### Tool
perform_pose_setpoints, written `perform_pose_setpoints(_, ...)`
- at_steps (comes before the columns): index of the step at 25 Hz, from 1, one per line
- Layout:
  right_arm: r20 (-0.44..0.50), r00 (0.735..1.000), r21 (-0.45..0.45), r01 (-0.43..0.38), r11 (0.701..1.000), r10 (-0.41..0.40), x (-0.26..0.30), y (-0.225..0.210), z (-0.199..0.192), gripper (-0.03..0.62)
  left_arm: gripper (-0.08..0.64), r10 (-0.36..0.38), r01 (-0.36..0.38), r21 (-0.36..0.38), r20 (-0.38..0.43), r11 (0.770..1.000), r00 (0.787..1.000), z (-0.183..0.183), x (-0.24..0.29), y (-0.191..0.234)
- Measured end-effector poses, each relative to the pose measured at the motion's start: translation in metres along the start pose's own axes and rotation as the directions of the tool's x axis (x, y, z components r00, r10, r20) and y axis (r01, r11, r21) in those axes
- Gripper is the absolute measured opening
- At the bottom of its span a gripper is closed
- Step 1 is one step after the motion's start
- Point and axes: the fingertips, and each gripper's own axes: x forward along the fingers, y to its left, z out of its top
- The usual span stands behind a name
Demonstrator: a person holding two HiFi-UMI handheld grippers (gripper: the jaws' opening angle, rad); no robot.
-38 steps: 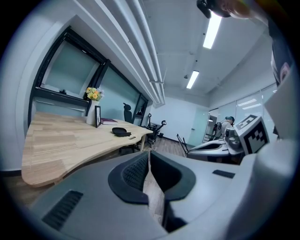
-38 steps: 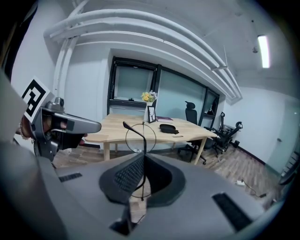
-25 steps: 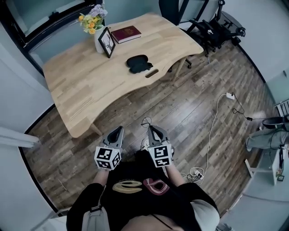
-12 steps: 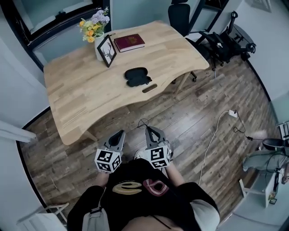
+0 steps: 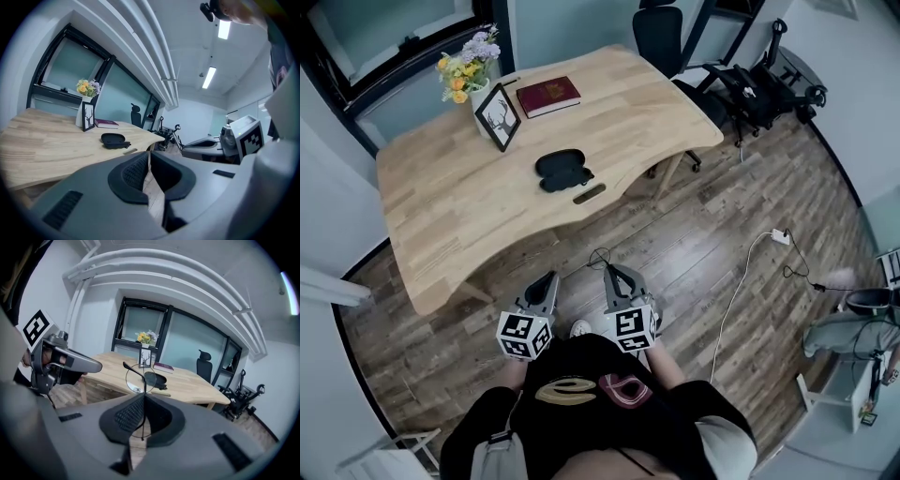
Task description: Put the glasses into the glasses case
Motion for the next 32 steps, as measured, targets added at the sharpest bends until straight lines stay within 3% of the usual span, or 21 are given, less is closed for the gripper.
perform_pose_setpoints(9, -0.021, 1.000, 0.029, 0.000, 1.000, 0.000, -0.003, -0.004, -0.015, 0.015, 0.028, 0.007, -0.007, -0.013, -0.027, 1.000, 1.000, -0.010, 0.003, 0.000)
perform_pose_setpoints(19, -0.071, 0.997, 0.025, 0.046, 0.999, -0.044, 0.018, -0.021, -0.021, 0.015, 0.028, 0.012, -0.012, -0.020, -0.033, 1.000, 0.999, -0.006, 0.035, 0.032)
perform_pose_setpoints(32, -0.063, 0.997, -0.058, 0.040, 0.997, -0.044, 0.122, -0.067, 0.040, 0.015, 0.028, 0.033, -0.033, -0.025, -0.004, 0.999, 0.999, 0.055, 0.118, 0.111)
